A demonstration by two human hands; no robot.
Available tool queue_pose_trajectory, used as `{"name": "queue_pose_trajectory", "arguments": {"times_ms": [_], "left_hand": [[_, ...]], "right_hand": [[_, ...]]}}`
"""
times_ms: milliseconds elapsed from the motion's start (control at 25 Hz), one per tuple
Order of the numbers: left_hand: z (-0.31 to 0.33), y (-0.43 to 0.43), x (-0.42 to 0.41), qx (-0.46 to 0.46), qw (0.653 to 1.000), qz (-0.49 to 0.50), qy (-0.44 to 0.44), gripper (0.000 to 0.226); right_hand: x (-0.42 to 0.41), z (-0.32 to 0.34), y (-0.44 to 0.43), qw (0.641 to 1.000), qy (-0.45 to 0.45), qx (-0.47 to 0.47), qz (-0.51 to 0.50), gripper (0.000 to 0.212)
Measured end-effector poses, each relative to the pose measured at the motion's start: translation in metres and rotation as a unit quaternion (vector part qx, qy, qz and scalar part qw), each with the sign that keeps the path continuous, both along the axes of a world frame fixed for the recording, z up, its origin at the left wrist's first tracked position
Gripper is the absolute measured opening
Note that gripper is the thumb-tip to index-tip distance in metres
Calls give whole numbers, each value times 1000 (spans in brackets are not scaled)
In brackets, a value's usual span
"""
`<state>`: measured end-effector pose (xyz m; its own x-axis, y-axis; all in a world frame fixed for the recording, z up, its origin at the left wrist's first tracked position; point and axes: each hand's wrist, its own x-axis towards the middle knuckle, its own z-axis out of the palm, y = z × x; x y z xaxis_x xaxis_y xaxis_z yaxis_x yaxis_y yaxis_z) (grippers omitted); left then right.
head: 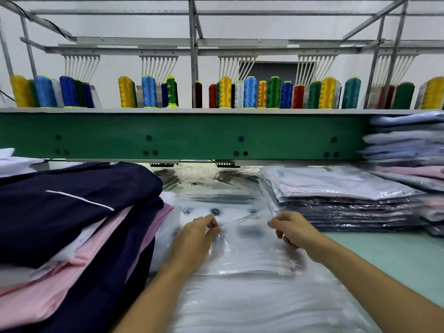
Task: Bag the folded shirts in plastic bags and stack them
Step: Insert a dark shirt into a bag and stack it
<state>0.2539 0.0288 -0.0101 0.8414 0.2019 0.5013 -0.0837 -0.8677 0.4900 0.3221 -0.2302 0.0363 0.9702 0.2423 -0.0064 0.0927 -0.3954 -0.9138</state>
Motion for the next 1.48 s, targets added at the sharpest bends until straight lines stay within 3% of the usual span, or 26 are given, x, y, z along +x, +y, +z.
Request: {"name": "queue_pose_trajectory", "arguments": {"times_ms": [160,320,480,640,800,960,1040,1120,1280,1480], "left_hand": [[10,-7,-4,126,990,42,-43,11],[14,-16,-8,188,982,9,-34,16],[16,-33,-16,128,983,-134,-8,23],[17,-51,-15,121,965,-231,16,49],[15,-57,-14,148,968,-202,-16,34],[6,-52,-11,157,957,-201,136,39],[4,-53,-12,158,951,-203,168,47],[8,-56,-15,163,964,-181,105,50],[21,-72,-22,150,965,-202,-73,34],[23,-85,-25,154,957,-180,-167,12]], "right_hand": [[-9,4,7,997,27,77,17,17],[-10,6,6,1000,-22,1,2,15],[-12,3,6,999,-4,2,45,19],[-10,1,17,998,-7,66,-7,10],[-11,4,21,992,56,111,-5,9],[-13,5,12,993,100,60,6,11],[-15,4,11,993,104,61,-13,10],[-16,3,14,992,100,67,-26,21],[-21,1,32,995,78,61,-33,15],[-27,-1,42,992,68,105,-19,19]]}}
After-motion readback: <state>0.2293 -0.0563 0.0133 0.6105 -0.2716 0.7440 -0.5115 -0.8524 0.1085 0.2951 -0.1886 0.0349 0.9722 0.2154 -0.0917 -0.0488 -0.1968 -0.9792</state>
